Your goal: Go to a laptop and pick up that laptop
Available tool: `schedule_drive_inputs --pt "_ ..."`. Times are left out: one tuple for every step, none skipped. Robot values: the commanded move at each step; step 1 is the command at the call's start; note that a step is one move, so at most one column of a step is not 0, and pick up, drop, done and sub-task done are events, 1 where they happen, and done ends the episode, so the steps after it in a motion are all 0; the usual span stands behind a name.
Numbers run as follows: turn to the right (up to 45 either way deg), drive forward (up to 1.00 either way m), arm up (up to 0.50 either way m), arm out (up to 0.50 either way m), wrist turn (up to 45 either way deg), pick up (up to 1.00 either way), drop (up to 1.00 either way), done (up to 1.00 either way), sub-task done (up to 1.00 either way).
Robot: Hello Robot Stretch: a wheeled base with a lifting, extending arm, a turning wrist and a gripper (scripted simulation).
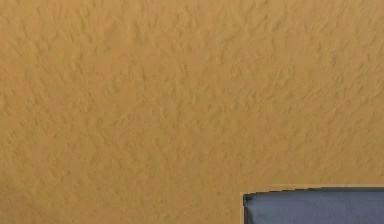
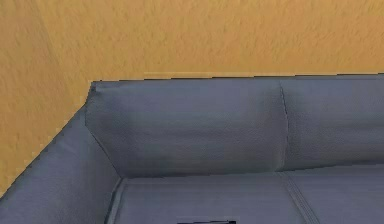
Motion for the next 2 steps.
schedule_drive_inputs --pt "0.0 0.00 -0.30 0.00 0.0 0.00 0.00 0.00 0.00" --pt "0.0 0.00 0.00 0.00 0.0 1.00 0.00 0.00 0.00"
